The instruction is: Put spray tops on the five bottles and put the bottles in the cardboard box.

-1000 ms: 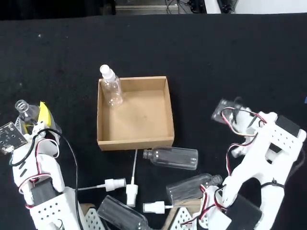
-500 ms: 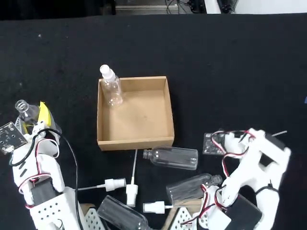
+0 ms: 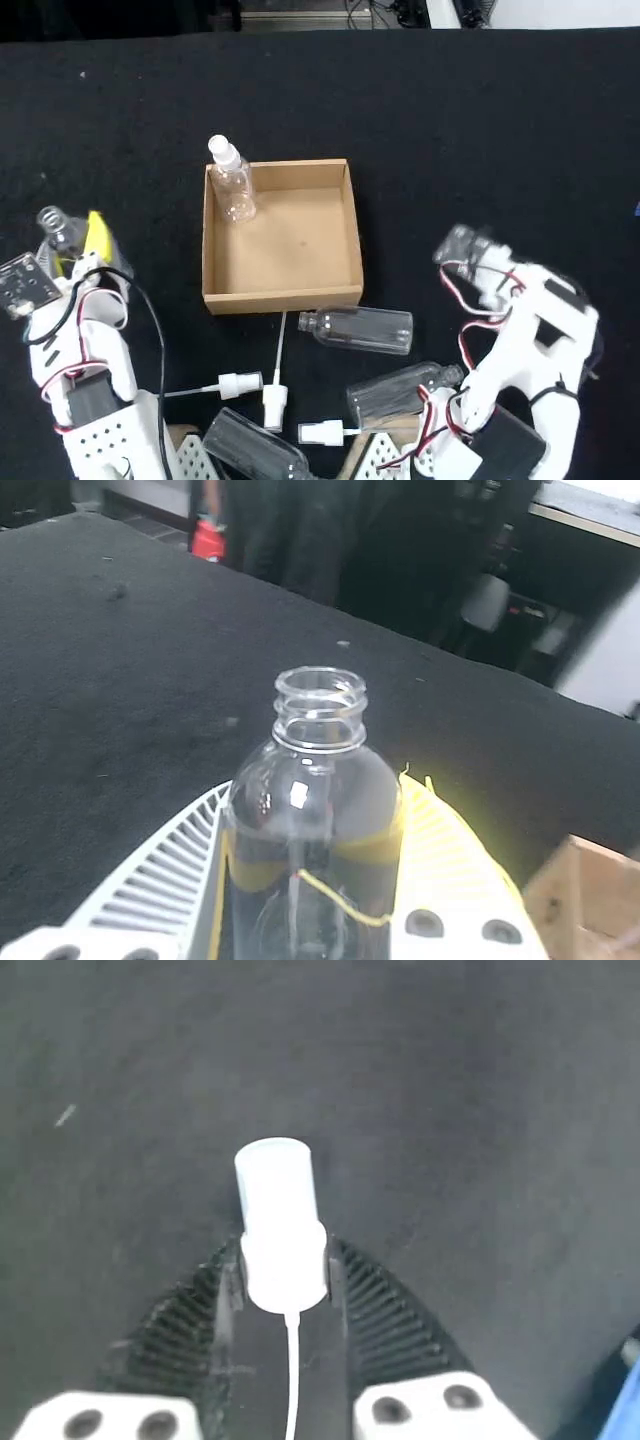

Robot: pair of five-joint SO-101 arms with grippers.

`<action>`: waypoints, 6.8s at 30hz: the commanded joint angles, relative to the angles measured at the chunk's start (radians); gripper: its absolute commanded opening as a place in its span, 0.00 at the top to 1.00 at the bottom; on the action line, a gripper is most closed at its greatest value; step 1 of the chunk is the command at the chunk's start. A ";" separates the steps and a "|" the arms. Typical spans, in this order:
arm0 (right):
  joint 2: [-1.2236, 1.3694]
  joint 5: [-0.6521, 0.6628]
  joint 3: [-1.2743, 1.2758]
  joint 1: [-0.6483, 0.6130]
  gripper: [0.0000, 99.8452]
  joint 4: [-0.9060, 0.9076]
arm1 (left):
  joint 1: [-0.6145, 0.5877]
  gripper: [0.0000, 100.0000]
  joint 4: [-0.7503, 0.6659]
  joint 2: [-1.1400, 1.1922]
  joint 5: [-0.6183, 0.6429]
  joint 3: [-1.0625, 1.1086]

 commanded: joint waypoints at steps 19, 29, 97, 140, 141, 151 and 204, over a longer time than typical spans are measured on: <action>-0.042 -0.997 -0.464 -0.058 0.99 0.594 | 0.341 0.97 -0.129 -0.020 -0.008 0.016; -0.042 -1.185 -0.705 -0.155 0.99 0.773 | 0.461 0.97 -0.206 -0.017 -0.009 0.016; -0.050 -1.657 -1.578 -1.135 0.98 0.632 | 0.931 0.97 -0.307 -0.018 0.000 0.016; -0.481 -1.656 -0.854 -1.312 0.98 0.034 | 0.799 0.97 -0.367 -0.018 0.000 0.016; -0.478 -1.656 -0.829 -1.312 0.98 0.009 | 0.799 0.97 -0.367 -0.018 0.000 0.016; -0.449 -1.455 -0.765 -1.315 0.98 -0.028 | 0.799 0.97 -0.365 -0.018 0.000 0.016; -0.288 -1.424 -0.888 -1.356 0.99 0.276 | 0.797 0.97 -0.367 -0.018 0.000 0.016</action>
